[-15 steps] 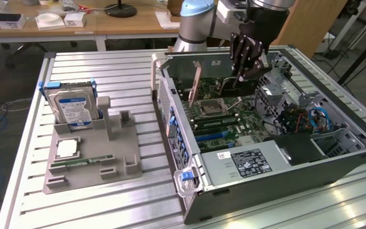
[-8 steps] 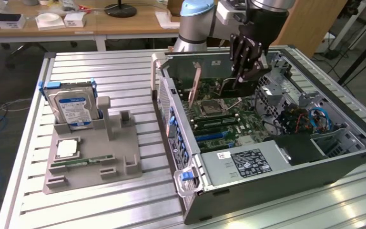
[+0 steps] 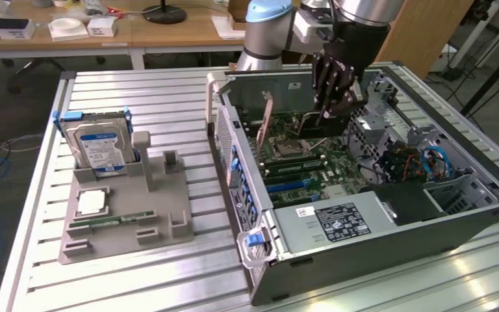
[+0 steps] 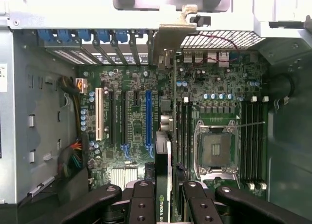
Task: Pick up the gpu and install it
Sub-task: 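Insert the gpu into the slot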
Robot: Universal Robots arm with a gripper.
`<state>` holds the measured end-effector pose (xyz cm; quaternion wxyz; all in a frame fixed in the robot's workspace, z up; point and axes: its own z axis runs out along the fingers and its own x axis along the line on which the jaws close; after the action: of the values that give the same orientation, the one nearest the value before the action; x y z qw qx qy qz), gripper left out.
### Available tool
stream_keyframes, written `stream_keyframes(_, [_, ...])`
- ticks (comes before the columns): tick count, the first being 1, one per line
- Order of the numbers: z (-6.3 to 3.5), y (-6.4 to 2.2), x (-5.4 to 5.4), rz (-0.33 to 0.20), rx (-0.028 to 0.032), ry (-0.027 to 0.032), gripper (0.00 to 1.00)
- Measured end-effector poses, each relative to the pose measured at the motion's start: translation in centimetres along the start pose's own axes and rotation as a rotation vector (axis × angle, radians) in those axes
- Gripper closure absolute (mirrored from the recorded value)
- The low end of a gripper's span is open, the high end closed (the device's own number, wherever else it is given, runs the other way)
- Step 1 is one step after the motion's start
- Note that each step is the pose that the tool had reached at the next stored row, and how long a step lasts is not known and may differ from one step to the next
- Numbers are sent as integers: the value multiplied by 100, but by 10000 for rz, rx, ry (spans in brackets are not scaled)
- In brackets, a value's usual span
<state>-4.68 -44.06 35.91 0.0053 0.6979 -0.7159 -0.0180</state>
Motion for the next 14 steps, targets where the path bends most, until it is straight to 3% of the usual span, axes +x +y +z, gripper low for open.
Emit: stream_keyframes(14, [211, -7, 4, -1, 7, 2, 74])
